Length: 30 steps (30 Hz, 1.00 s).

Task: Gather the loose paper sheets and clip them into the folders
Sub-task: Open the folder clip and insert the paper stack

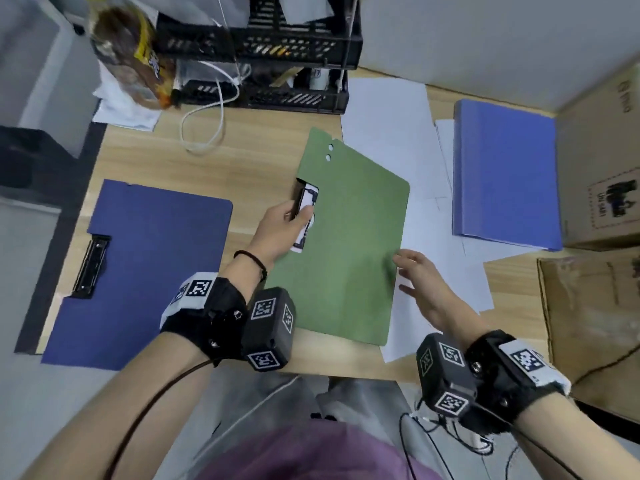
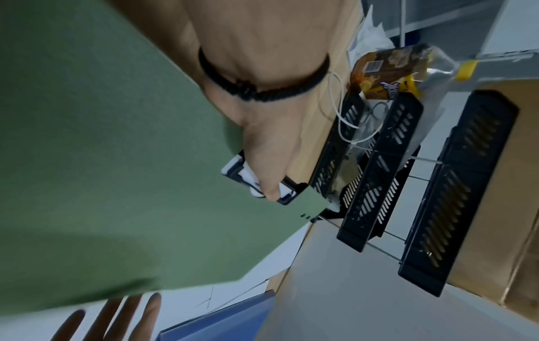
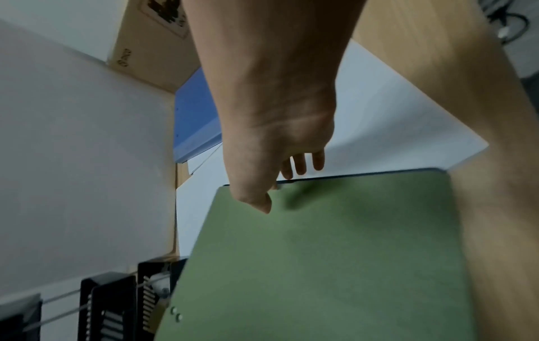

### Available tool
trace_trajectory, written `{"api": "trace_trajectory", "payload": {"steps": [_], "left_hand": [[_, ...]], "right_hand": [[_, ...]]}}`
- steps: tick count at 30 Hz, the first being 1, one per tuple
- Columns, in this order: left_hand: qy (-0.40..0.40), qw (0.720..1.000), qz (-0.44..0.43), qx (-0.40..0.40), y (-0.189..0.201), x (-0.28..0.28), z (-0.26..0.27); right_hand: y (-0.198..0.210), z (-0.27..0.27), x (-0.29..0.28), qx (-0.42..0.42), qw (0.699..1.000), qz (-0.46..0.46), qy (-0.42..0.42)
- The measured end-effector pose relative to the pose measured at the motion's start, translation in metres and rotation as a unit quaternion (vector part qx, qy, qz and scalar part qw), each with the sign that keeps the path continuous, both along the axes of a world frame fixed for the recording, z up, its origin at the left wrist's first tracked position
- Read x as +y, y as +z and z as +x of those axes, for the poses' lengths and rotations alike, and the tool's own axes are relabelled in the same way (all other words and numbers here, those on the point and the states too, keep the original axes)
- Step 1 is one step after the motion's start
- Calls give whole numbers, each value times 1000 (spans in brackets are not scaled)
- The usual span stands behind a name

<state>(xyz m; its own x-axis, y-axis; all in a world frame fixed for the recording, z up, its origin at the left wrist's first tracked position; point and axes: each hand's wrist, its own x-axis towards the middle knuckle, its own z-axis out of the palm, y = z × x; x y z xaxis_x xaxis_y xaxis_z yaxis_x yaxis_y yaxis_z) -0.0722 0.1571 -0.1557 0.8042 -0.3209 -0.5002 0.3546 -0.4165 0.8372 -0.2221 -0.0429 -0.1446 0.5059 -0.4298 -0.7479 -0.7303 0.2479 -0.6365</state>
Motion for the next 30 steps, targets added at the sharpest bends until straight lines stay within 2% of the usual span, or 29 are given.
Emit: {"api": "trace_trajectory", "payload": {"steps": [3, 7, 9, 12, 14, 16, 20, 25, 30], "left_hand": [[33, 999, -30, -13, 11, 11, 6], [96, 992, -74, 19, 18, 15, 11], [109, 990, -82, 19, 18, 11, 14], [113, 989, -92, 24, 10, -3, 14], [128, 987, -94, 21, 6, -12, 13], [137, 985, -100, 21, 6, -24, 14], [108, 989, -99, 27, 7, -53, 19], [80, 988, -108, 72, 9, -87, 31], [108, 981, -116, 114, 10, -129, 40]], "right_hand": [[13, -13, 4, -7, 1000, -8, 20], [33, -29, 6, -26, 994, 104, 19], [38, -34, 10, -45, 990, 130, 11], [37, -42, 14, -77, 981, 154, -83], [32, -49, 15, -103, 961, 193, -170], [27, -50, 16, -118, 946, 227, -201], [19, -30, 21, -123, 953, 247, -125], [18, -1, -7, -199, 929, 277, -146], [12, 20, -66, -206, 940, 243, -120]]}}
